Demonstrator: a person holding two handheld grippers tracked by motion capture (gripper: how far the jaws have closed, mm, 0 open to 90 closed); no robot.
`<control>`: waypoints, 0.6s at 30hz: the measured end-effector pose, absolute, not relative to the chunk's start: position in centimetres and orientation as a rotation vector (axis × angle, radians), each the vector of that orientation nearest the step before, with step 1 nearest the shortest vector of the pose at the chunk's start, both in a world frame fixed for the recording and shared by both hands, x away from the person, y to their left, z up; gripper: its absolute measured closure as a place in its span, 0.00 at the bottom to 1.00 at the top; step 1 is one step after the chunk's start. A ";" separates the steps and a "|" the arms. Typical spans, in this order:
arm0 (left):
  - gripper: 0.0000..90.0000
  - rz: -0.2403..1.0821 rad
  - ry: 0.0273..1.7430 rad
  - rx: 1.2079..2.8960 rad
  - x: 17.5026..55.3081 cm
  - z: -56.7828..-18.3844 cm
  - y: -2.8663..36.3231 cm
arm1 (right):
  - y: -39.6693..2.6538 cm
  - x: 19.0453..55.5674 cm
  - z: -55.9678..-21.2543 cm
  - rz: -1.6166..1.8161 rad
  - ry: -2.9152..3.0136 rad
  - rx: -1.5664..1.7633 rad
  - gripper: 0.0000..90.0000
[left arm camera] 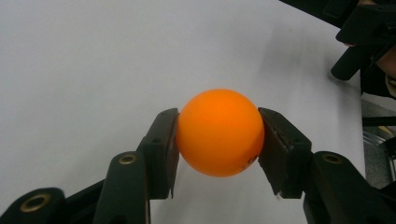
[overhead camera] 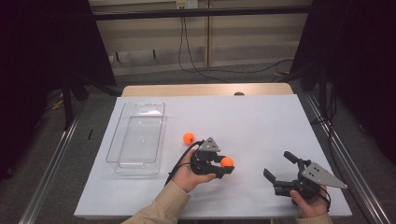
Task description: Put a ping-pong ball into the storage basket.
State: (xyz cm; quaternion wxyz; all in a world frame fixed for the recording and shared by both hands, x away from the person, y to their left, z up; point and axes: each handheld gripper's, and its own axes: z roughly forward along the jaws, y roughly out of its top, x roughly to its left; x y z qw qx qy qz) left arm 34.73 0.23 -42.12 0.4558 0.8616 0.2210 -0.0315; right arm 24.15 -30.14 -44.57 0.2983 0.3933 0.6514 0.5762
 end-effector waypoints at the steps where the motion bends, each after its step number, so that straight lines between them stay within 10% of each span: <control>1: 0.56 -0.075 0.546 2.127 34.8 -42.1 0.3 | -30.1 24.2 -44.6 1.533 1.728 1.047 0.02; 18: 0.56 -0.050 0.581 2.127 35.2 -41.5 1.2 | -30.2 24.1 -44.6 1.532 1.733 1.042 0.02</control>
